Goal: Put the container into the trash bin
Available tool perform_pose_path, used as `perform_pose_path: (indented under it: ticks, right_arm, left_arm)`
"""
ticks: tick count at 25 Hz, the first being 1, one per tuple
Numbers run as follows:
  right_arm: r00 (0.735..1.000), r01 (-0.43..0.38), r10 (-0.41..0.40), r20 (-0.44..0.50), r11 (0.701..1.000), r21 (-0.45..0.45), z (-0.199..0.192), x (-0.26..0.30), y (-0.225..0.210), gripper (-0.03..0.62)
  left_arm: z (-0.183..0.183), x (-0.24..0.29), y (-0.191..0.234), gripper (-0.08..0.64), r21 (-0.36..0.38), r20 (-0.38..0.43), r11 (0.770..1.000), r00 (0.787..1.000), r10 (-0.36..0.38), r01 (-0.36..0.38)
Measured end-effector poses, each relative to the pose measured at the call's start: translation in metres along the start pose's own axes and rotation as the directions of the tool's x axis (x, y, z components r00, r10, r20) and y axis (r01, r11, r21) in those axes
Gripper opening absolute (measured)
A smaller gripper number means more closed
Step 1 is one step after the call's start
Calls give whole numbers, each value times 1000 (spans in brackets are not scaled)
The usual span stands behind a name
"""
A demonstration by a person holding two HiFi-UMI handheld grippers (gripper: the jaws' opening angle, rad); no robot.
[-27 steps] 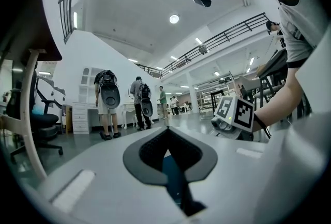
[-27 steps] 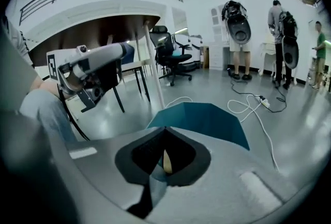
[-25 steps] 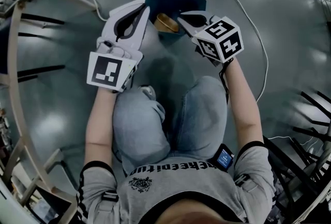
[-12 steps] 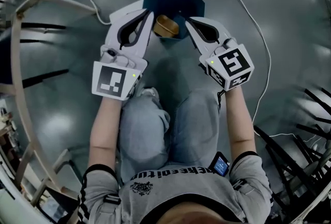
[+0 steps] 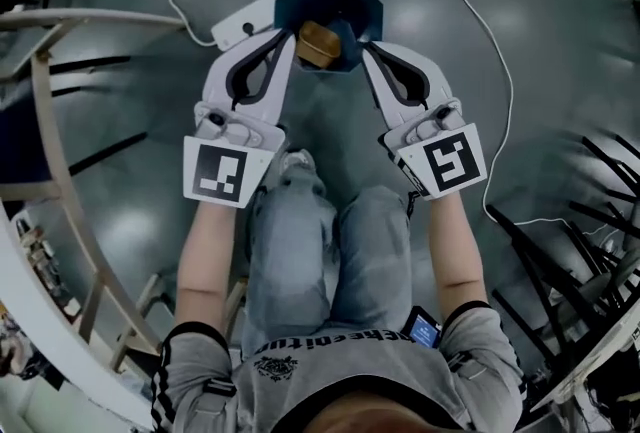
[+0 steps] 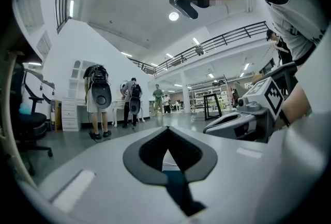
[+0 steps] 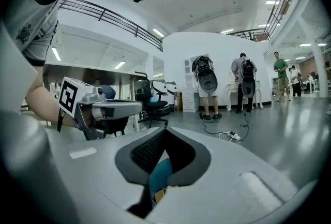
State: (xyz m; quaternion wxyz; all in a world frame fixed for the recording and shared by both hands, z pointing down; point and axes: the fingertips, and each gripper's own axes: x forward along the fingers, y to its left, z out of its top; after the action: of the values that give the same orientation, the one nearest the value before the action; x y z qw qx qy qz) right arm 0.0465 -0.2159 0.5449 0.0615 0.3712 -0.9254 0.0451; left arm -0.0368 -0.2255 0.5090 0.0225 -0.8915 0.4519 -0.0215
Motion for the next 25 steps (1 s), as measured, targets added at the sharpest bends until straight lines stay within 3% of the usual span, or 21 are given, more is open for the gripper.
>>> perform_pose_path:
  ticks: [8, 17, 25]
  right_arm:
    - [999, 32, -32, 5, 999, 35, 87, -31, 17, 2]
    - [999, 42, -43, 21, 997, 62, 198, -72, 42, 2]
    - [998, 54, -55, 17, 996, 66, 274, -115, 68, 2]
  left_arm:
    - [80, -24, 3, 19, -34, -9, 999, 1000, 15, -16]
    - [194, -59, -1, 20, -49, 4, 996, 998, 69, -69]
    - [280, -94, -21, 20, -50, 23, 994, 995, 98, -97]
